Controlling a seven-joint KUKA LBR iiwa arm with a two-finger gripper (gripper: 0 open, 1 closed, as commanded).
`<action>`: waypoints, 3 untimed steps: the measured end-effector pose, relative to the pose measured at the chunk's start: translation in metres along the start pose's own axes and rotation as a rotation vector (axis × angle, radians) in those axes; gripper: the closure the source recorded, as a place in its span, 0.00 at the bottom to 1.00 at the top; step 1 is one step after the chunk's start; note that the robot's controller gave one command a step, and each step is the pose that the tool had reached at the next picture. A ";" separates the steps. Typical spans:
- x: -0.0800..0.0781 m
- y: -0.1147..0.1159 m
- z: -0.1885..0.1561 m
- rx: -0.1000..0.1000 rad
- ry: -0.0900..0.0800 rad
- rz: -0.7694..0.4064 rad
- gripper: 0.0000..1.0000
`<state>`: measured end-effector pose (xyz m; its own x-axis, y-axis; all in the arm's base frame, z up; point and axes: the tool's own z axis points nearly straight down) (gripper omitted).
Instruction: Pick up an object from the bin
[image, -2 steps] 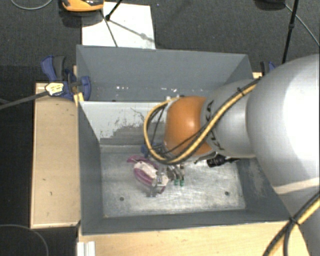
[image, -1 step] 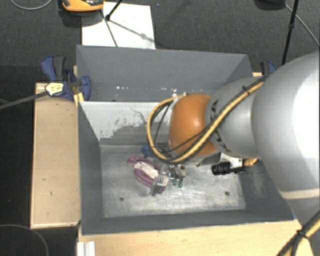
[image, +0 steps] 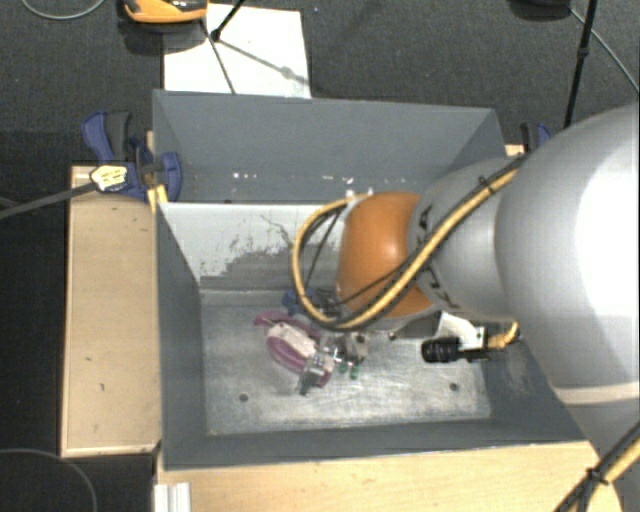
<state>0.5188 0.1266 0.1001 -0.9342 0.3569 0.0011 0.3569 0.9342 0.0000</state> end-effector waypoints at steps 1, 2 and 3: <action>-0.005 0.002 0.028 -0.002 -0.001 0.111 0.00; 0.010 0.004 0.027 -0.007 -0.008 0.238 0.00; 0.008 0.003 0.025 -0.008 -0.013 0.240 1.00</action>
Offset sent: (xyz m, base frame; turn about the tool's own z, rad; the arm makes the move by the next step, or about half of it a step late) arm 0.0035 -0.0002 -0.0301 0.1118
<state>0.5125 0.1323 0.0747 -0.8225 0.5686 -0.0110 0.5685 0.8226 0.0091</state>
